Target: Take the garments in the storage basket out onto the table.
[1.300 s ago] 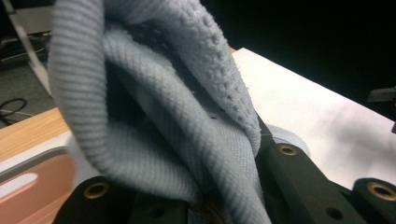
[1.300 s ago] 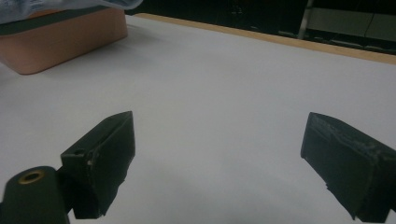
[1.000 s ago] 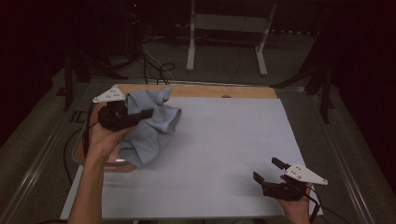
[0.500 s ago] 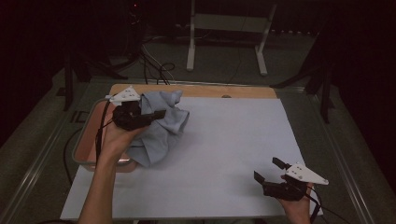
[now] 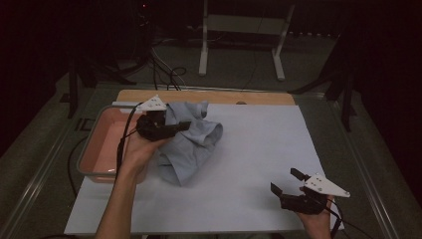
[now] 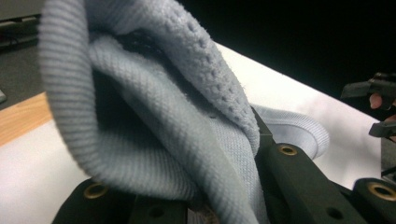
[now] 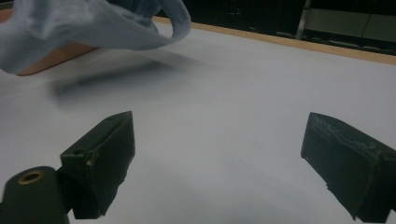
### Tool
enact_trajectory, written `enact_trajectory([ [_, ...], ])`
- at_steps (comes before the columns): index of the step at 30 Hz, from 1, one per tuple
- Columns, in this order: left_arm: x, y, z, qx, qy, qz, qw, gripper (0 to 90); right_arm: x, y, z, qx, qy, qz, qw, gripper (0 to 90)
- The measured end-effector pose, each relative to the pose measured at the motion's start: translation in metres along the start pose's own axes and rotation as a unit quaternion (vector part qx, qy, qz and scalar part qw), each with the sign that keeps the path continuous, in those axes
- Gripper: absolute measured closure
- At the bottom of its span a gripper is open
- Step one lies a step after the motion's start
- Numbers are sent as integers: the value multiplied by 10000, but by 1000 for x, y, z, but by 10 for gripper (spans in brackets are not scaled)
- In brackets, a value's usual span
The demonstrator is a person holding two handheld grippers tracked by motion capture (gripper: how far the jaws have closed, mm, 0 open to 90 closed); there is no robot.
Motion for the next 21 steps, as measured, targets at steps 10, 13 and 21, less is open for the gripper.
enact_trajectory([
  [10,-21,14,-2,41,6,-232,9997,765,0,0,0,16,-12,-1,10000,97],
  [13,-27,18,-2,151,56,-310,9994,615,0,0,0,25,-22,3,10000,97],
  [21,-25,3,-12,401,-133,295,9987,161,0,-1,0,23,-18,18,10000,96],
])
Point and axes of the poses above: each handheld gripper's, and its own axes: x roughly backward along the jaws, z roughly out of its top, y roughly to its right, the point moved 10 cm from there along -x, roughly forward along the jaws, and after that the axes turned 15 degrees about -x, right-handed, at the moved point
